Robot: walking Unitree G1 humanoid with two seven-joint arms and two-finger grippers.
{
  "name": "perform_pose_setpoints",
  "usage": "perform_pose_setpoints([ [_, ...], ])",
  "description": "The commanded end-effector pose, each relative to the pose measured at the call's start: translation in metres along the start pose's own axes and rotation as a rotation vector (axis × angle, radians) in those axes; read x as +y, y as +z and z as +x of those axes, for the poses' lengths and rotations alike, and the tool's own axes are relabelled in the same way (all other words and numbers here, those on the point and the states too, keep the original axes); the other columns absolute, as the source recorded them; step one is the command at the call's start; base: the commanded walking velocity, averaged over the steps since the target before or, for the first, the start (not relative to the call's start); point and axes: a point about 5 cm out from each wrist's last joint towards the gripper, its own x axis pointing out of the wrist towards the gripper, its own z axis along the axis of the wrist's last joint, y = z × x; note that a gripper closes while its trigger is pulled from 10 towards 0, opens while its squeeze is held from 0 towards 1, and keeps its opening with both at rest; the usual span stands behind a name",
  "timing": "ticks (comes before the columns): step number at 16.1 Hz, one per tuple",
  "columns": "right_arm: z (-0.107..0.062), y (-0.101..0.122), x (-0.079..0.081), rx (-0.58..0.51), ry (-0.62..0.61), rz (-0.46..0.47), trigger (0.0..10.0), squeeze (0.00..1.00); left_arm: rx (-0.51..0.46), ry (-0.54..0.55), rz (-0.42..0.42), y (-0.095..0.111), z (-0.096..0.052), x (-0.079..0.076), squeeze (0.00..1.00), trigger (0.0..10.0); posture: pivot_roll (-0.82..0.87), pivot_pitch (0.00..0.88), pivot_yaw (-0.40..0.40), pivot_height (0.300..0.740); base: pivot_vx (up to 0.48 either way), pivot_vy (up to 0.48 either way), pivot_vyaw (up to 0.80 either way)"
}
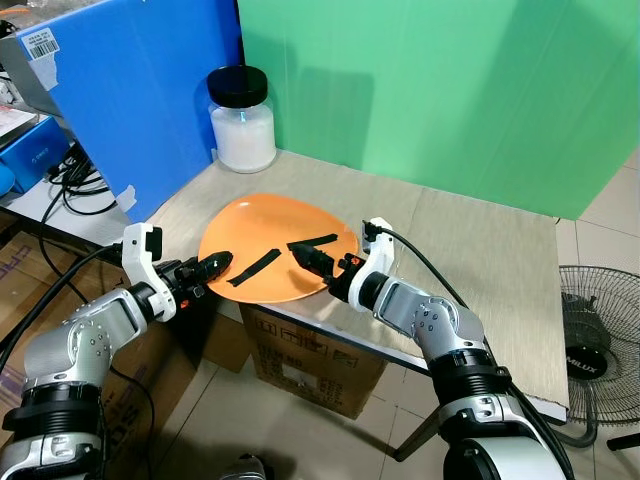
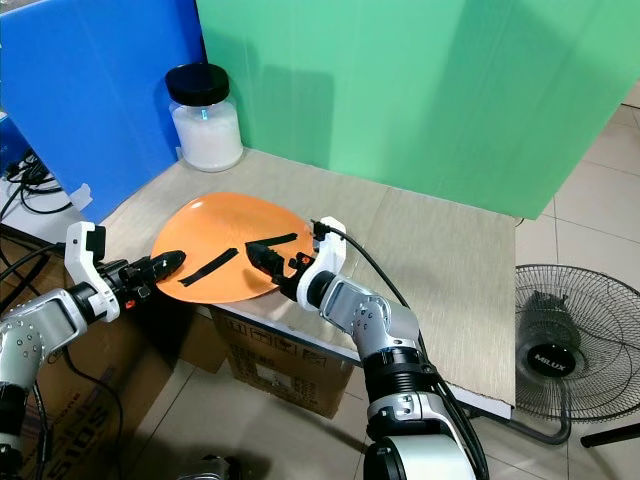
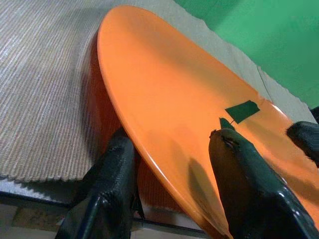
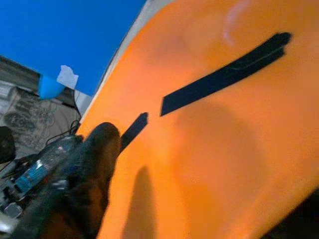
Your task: Setting the table
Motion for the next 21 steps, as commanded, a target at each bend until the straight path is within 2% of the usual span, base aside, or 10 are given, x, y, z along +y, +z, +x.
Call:
perform_pose_setpoints([
  [1, 0.001, -0.01, -0.005, 0.035, -0.029, 0.022, 0.0, 0.0, 0.005, -0.04, 0.034, 0.001, 0.004, -0.008, 0.0, 10.0, 0.06, 0.082, 0.008, 0.74, 0.0, 0.0, 0.0],
  [5, 0.0, -0.007, -0.006, 0.007, -0.039, 0.03, 0.0, 0.0, 0.001, -0.045, 0.074, -0.001, 0.004, -0.011, 0.0, 10.0, 0.06, 0.071, 0.007, 0.74, 0.0, 0.0, 0.0],
  [12, 0.0, 0.0, -0.004, -0.036, -0.035, 0.051, 0.0, 0.0, 0.002, -0.043, 0.085, -0.002, 0.006, -0.011, 0.0, 10.0, 0.06, 0.059, 0.01, 0.74, 0.0, 0.0, 0.0],
  [18, -0.008, 0.022, -0.003, -0.161, 0.011, 0.151, 0.0, 0.0, -0.013, -0.055, 0.101, -0.002, 0.006, -0.013, 0.0, 10.0, 0.06, 0.055, 0.011, 0.74, 0.0, 0.0, 0.0],
  [21, -0.019, 0.043, -0.003, -0.263, 0.044, 0.22, 0.0, 0.0, -0.062, -0.086, 0.153, 0.008, 0.004, -0.022, 0.0, 10.0, 0.06, 0.055, 0.014, 0.74, 0.0, 0.0, 0.0],
])
